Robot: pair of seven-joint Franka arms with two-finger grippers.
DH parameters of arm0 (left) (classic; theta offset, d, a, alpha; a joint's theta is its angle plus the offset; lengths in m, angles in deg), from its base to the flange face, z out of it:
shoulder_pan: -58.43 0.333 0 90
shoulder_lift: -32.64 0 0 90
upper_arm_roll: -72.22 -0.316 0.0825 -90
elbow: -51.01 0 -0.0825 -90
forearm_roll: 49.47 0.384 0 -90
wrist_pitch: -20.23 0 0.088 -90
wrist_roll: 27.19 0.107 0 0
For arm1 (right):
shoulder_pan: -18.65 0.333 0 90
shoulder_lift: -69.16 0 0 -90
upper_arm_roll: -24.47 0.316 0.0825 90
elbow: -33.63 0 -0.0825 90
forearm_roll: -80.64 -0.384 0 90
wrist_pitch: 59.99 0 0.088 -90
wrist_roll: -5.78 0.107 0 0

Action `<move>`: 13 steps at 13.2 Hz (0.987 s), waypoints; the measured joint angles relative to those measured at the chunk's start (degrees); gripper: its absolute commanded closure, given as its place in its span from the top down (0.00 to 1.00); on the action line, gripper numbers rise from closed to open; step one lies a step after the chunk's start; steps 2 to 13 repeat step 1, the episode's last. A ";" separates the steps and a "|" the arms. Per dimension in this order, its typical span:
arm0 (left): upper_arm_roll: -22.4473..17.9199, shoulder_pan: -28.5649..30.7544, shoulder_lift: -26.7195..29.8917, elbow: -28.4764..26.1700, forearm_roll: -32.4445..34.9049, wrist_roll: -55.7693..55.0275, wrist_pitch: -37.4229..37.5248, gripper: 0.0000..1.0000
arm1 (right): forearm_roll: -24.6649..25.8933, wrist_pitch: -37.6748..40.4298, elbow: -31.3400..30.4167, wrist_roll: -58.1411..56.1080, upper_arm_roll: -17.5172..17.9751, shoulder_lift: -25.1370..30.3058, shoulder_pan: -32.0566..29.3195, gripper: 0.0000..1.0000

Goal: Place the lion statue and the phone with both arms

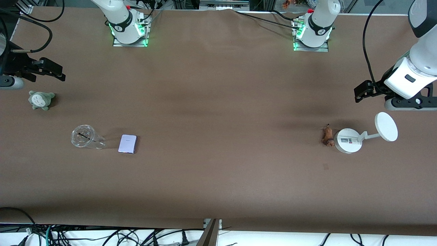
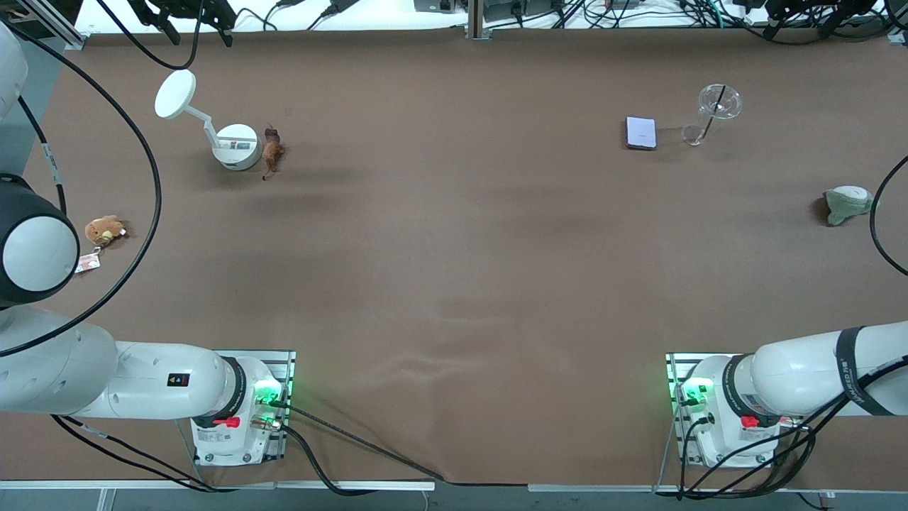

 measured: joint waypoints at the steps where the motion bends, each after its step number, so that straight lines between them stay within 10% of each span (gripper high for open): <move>1: 0.00 -0.01 0.00 0.00 0.00 0.00 0.00 1.00 | 0.01 0.08 0.06 0.00 0.00 0.00 -0.04 1.00; 13: 0.00 -0.01 0.00 0.00 0.00 0.00 0.00 1.00 | 0.01 0.08 0.06 0.00 0.00 0.00 -0.04 1.00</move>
